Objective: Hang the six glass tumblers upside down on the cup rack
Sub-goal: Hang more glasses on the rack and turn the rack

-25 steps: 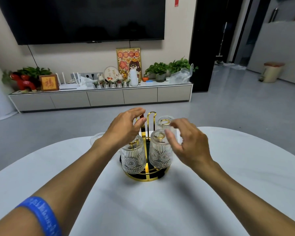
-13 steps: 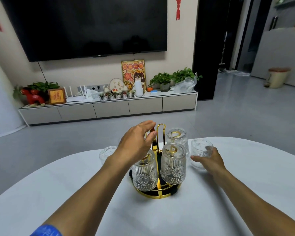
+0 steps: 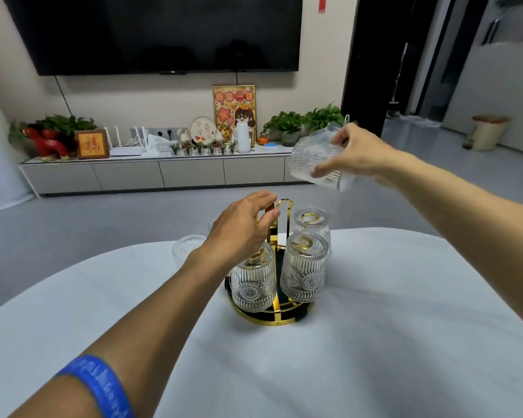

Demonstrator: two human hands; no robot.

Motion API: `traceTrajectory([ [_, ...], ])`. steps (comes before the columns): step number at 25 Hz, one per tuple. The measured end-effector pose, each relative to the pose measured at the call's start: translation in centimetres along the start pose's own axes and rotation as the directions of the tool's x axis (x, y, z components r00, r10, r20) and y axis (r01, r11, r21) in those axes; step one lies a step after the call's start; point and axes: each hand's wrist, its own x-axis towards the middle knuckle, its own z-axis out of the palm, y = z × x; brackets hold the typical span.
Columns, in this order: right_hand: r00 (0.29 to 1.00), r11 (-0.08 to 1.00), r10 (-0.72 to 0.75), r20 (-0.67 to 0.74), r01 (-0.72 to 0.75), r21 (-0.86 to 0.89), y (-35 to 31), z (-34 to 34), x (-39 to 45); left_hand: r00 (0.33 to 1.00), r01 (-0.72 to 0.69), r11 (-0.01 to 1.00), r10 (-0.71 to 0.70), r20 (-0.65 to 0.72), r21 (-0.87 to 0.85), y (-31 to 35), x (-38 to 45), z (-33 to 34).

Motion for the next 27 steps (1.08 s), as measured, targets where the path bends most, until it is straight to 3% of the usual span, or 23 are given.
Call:
traceTrajectory([
  [3, 0.996, 0.997, -0.044, -0.072, 0.048, 0.060, -1.8, 1.7, 0.3, 1.000, -0.013, 1.000, 0.013, 0.000, 0.008, -0.1, 0.0, 0.0],
  [9, 0.981, 0.995, -0.101, -0.169, 0.101, -0.006, -1.3, 6.3, 0.4, 1.000, -0.013, 1.000, 0.013, -0.008, 0.003, -0.2, 0.0, 0.1],
  [21, 0.991, 0.960, -0.127, 0.052, 0.136, -0.244, -0.1, 10.9, 0.6, 1.000, -0.020, 0.999, 0.020, -0.010, 0.037, -0.1, 0.1, 0.1],
  [27, 0.993, 0.949, -0.099, 0.066, 0.115, -0.293, 0.4, 11.9, 0.9, 0.999, -0.030, 0.999, 0.031, -0.024, 0.038, 0.1, 0.1, 0.0],
])
